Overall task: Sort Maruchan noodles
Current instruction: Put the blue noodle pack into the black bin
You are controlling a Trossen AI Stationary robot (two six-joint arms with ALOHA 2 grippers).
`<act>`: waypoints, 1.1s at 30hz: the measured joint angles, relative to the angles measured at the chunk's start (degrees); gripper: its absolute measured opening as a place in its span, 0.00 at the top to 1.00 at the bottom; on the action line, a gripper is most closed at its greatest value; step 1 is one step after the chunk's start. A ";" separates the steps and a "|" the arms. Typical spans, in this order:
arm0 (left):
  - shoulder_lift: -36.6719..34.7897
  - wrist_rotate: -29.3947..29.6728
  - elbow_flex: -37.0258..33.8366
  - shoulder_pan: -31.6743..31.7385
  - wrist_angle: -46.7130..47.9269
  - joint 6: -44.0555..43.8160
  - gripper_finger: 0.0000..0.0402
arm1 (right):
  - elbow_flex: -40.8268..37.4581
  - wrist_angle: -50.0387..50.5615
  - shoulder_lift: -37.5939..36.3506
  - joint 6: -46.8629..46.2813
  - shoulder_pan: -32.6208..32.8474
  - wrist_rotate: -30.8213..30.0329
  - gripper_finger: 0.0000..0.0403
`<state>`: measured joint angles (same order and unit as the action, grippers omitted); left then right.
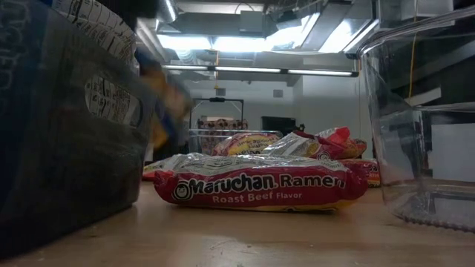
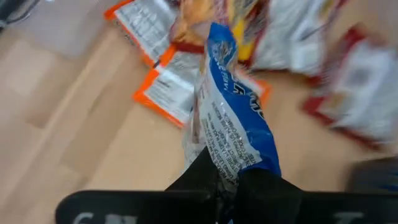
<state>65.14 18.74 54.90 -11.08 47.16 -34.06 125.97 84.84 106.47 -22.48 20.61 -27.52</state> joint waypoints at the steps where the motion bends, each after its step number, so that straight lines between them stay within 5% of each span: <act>1: -1.17 -0.98 1.06 -0.37 0.67 -1.61 0.98 | 0.00 0.30 -0.56 -0.45 0.14 0.12 0.59; 11: -12.58 -8.98 3.67 -7.78 -5.51 -20.52 0.98 | 0.00 0.80 -6.53 -6.15 5.11 -1.66 0.59; 19: -12.81 -8.57 3.71 -17.73 -20.55 -27.23 0.98 | -0.04 2.82 -7.16 -11.40 10.14 -7.76 0.59; 33: -3.39 6.20 3.69 -34.40 -27.00 -34.07 0.98 | -0.04 2.35 -6.98 -16.59 14.04 -10.46 0.59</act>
<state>61.75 24.94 58.59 -45.48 20.16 -68.13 125.93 87.19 99.49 -39.07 34.65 -37.98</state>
